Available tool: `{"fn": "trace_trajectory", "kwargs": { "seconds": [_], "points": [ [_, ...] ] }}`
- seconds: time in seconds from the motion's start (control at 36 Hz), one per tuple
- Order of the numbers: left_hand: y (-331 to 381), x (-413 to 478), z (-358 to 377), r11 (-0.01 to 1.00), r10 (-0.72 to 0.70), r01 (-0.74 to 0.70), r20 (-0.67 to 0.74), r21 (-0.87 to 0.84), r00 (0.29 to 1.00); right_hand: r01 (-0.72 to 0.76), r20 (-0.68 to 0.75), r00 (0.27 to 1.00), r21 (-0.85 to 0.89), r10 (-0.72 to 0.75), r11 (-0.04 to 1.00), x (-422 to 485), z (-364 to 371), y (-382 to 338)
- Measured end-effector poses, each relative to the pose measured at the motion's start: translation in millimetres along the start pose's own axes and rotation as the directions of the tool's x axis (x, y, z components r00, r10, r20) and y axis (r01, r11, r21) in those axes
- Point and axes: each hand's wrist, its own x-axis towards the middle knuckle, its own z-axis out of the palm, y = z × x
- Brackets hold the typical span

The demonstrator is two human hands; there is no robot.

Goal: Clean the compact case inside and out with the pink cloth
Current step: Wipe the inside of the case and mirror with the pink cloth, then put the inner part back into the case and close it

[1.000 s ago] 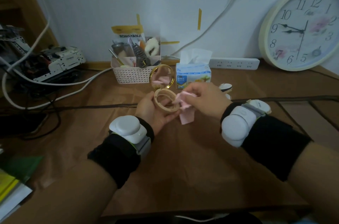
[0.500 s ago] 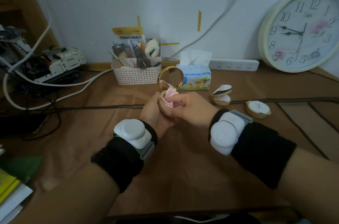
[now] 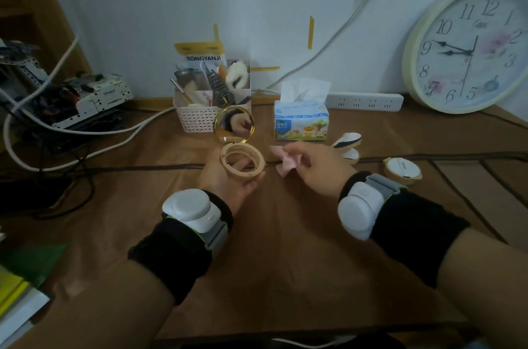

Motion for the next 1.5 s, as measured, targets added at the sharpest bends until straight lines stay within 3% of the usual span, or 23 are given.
{"fn": "trace_trajectory", "kwargs": {
  "seconds": [0.14,0.33,0.5,0.89,1.0,1.14,1.28,1.5],
  "points": [
    [-6.2,-2.5,6.9,0.998,-0.056,0.054,0.06,0.033,0.997,-0.009,0.085,0.996,0.0,0.009,1.0,2.9,3.6,3.7],
    [-11.5,-1.5,13.4,0.994,-0.106,0.103,0.086,0.037,0.991,-0.083,-0.183,0.979,0.073,0.096,0.994,5.0,3.8,14.4],
    [-16.9,1.9,15.9,0.993,-0.118,0.115,0.081,0.04,0.99,-0.144,0.075,0.987,-0.021,0.145,0.989,3.0,0.2,15.7],
    [-44.8,0.9,44.7,0.986,-0.167,0.165,0.162,0.026,0.973,-0.205,0.026,0.979,0.042,0.204,0.978,-24.6,-28.4,43.3],
    [-53.9,-0.5,56.9,0.98,-0.197,0.193,0.183,0.039,0.963,-0.218,-0.061,0.973,0.054,0.221,0.975,-33.5,-42.2,57.4],
    [-62.7,0.2,67.5,0.972,-0.234,0.224,0.212,0.067,0.949,-0.298,-0.169,0.938,0.048,0.301,0.953,-44.6,-53.5,79.2],
    [-68.9,5.3,74.2,0.961,-0.276,0.26,0.227,0.1,0.934,-0.433,-0.296,0.875,-0.126,0.383,0.892,-49.7,-60.0,101.3],
    [-75.0,12.1,81.7,0.948,-0.315,0.295,0.214,0.119,0.925,-0.56,-0.242,0.817,-0.109,0.524,0.822,-51.8,-61.3,130.4]
  ]
}}
